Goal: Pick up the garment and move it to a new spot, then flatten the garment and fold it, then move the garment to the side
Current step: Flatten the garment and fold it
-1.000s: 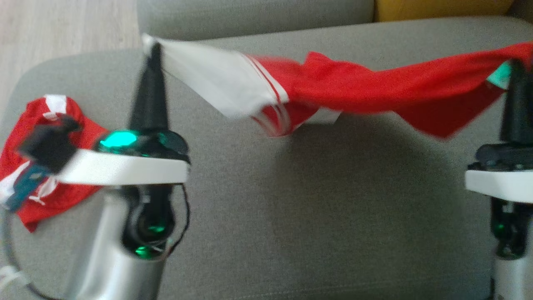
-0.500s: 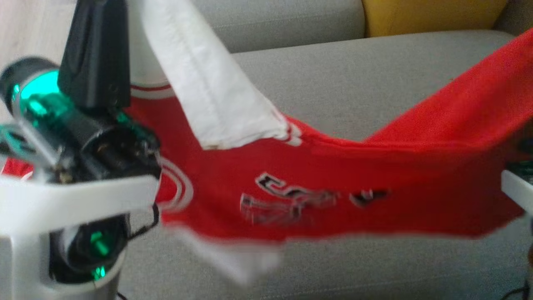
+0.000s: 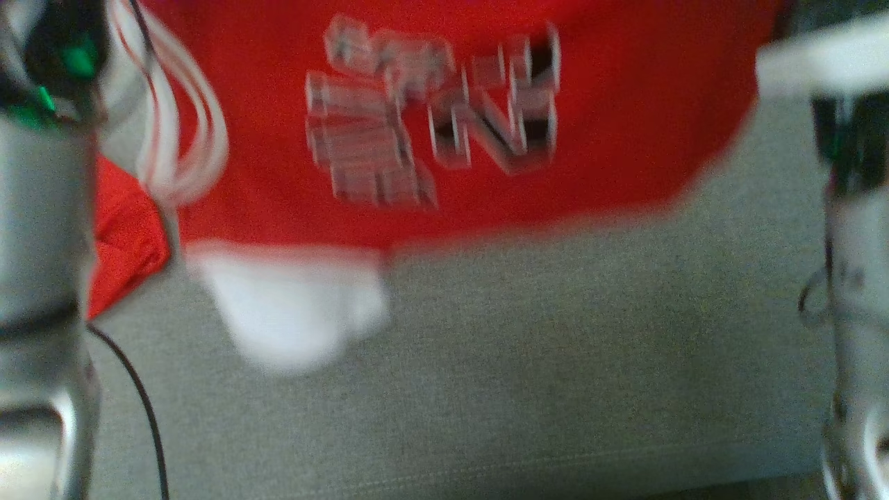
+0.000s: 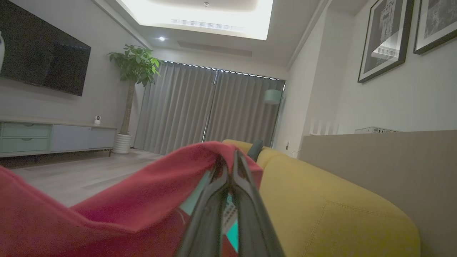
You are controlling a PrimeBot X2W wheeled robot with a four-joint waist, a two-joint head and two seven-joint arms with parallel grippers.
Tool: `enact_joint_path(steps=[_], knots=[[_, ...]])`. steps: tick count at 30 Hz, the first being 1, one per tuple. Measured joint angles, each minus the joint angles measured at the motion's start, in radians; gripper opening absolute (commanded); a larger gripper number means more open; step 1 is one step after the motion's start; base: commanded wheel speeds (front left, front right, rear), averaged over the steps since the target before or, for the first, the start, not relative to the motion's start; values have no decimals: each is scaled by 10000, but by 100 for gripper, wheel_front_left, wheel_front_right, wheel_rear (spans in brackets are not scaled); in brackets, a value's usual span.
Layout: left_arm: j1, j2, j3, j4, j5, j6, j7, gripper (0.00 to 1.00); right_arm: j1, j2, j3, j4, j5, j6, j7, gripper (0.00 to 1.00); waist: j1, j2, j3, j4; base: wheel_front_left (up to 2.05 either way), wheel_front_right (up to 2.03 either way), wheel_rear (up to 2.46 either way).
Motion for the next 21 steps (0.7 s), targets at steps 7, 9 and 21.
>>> enact_joint_path(steps=[7,9,21], knots=[[-3014,-134,25,3482,830,-430,-1532,0,-4070,376,-33,4550,-1039,0,-1680,0,2,0,745,37,0,0,0],[-3661,-349,31,4125,895,-491,-2056,0,-4707,516,-385,5639,-1536,0,-1983,0,0,0,844,150,0,0,0],[-2520,-1937,-309,6673,90,-1409,-3450,0,-4984,800,-1530,9979,-3578,0,-2792,0,2,0,2096,1155,0,0,0]])
